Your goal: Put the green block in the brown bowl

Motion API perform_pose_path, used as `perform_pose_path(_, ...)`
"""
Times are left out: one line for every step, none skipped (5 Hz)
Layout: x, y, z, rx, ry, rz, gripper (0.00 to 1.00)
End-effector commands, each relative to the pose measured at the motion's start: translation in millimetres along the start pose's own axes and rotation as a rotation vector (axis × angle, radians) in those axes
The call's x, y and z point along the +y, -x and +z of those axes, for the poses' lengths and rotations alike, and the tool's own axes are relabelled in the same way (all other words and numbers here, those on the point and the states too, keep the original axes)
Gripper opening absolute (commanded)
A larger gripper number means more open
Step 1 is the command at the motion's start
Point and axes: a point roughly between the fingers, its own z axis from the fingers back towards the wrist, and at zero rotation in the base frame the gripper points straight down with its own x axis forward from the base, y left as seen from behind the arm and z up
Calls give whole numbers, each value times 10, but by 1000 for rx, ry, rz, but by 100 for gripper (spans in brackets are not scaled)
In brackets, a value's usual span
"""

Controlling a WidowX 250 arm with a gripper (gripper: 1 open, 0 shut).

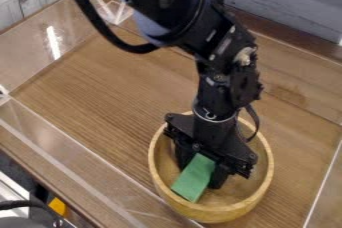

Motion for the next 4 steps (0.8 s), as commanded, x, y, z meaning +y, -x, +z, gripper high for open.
perform_pose_path(-51,-105,40,-22,6,38,0)
perform_pose_path(-89,-204,20,-22,9,95,0)
perform_pose_path(-80,-252,98,-26,11,138,0)
perform_pose_path(-80,-297,165,-25,15,181,0)
